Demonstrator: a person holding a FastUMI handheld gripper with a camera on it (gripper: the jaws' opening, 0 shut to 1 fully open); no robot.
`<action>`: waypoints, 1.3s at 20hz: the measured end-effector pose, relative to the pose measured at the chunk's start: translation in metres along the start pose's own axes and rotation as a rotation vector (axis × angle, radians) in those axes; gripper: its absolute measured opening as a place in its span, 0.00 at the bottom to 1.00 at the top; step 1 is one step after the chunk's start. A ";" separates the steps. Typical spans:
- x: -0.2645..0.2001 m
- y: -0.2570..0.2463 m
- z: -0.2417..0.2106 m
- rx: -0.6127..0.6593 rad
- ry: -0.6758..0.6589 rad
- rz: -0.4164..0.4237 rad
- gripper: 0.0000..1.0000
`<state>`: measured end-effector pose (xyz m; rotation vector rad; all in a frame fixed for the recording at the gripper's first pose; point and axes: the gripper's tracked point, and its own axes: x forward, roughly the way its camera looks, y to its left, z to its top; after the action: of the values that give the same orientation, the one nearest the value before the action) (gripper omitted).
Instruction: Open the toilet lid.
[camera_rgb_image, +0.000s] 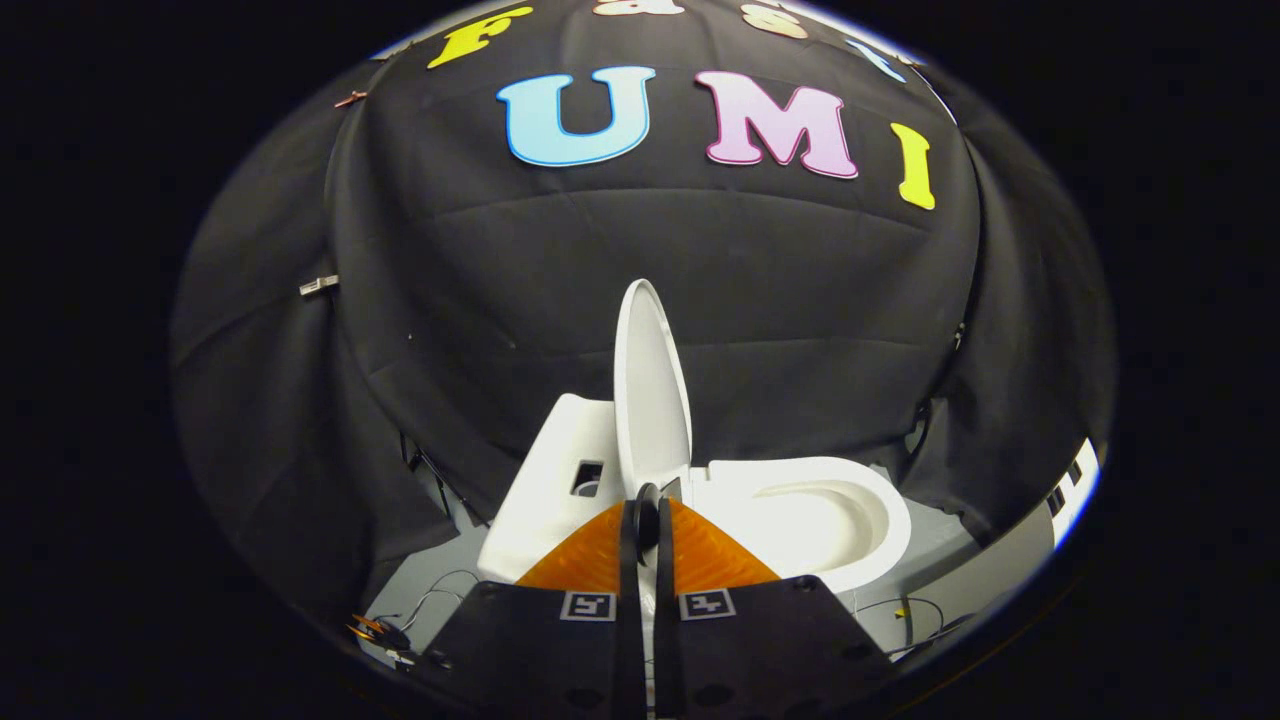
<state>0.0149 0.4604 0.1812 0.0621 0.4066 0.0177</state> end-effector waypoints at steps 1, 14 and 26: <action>0.000 0.001 0.000 -0.007 -0.002 0.002 0.10; -0.013 0.034 -0.006 0.008 0.033 0.090 0.59; -0.020 0.024 0.002 -0.053 -0.020 0.094 0.99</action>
<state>-0.0025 0.4833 0.1921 0.0287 0.3830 0.1202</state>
